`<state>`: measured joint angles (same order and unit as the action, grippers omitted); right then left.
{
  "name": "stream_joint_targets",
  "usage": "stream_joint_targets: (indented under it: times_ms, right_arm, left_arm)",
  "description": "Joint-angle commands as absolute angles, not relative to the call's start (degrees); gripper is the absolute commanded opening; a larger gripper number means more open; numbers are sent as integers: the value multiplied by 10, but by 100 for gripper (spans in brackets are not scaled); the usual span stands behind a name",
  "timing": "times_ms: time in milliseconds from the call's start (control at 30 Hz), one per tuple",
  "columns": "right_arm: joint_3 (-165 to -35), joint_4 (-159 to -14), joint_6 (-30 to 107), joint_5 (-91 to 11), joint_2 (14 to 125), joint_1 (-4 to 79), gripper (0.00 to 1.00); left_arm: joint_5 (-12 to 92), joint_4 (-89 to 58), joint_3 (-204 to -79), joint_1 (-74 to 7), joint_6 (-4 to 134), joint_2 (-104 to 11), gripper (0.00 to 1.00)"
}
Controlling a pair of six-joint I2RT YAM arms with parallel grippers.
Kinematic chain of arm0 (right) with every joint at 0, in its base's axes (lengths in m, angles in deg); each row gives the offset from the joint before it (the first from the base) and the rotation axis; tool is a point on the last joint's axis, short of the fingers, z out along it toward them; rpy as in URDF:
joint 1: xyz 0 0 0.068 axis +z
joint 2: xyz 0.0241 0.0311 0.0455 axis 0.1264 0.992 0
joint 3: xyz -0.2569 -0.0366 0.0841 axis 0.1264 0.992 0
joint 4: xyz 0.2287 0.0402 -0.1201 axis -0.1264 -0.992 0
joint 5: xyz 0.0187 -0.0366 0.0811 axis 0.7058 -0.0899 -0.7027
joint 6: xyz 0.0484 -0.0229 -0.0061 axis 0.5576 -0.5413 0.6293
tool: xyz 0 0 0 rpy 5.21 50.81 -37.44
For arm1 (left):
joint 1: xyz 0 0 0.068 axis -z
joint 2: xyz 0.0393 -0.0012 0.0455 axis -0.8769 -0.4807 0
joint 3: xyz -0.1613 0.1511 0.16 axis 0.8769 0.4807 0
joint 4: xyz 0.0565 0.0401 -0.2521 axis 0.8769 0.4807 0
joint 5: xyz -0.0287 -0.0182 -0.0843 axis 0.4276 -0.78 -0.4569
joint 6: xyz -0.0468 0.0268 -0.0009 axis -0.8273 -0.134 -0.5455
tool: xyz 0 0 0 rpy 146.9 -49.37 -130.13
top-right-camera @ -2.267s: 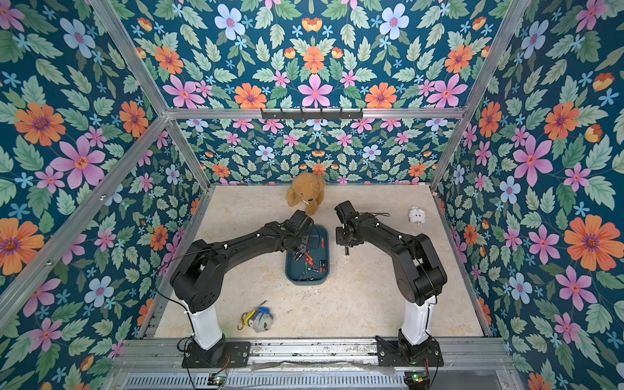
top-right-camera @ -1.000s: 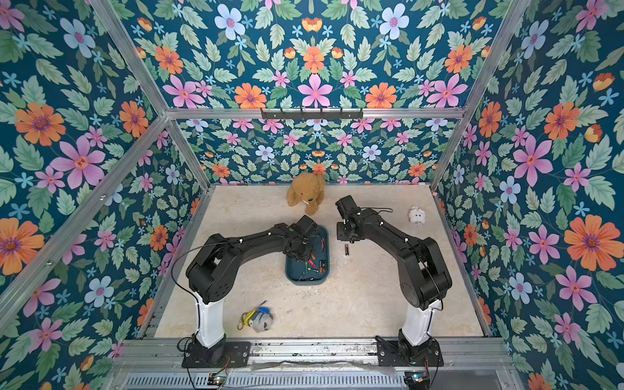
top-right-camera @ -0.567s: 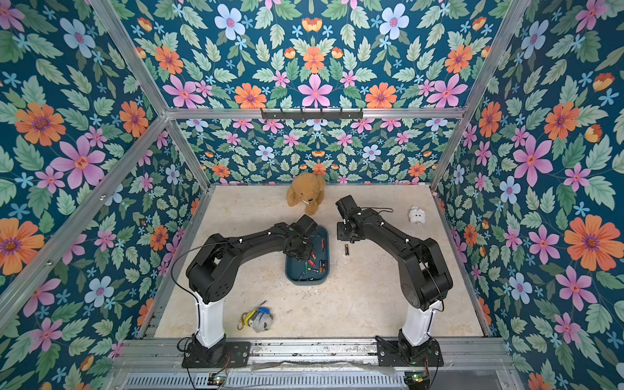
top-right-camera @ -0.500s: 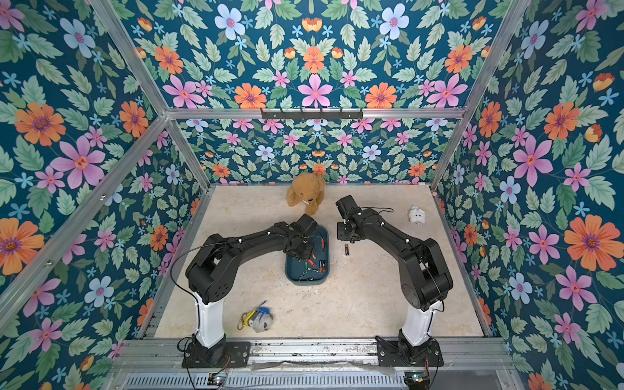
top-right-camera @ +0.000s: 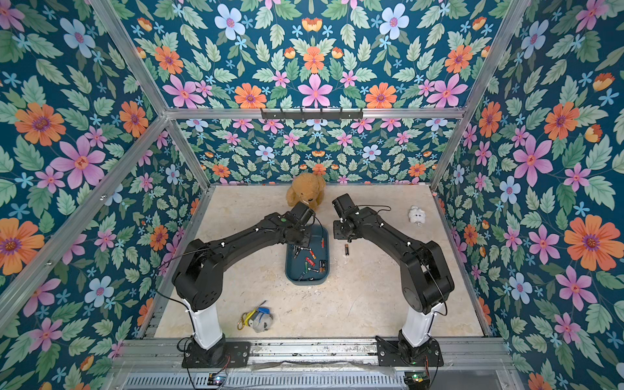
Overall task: Take the batteries out of the storage box
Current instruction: Pick up the battery from the storage box, then place the battery at the center of the board.
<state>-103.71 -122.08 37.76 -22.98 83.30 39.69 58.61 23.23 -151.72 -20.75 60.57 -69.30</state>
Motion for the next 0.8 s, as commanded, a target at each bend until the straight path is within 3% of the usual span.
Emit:
stream_joint_targets:
  times_ms: [0,467,767]
  right_arm:
    - [-1052,-1232,385,-226,836,409,31]
    - [-1096,-1248,394,-223,861,457,31]
    - [-1107,-1259,395,-222,870,476,31]
  left_arm:
    - [604,256,-1519,-221,608,-672,16]
    - [575,236,-1407,-329,627,-566,16]
    - [528,180,-1359,-351,630,-597,16]
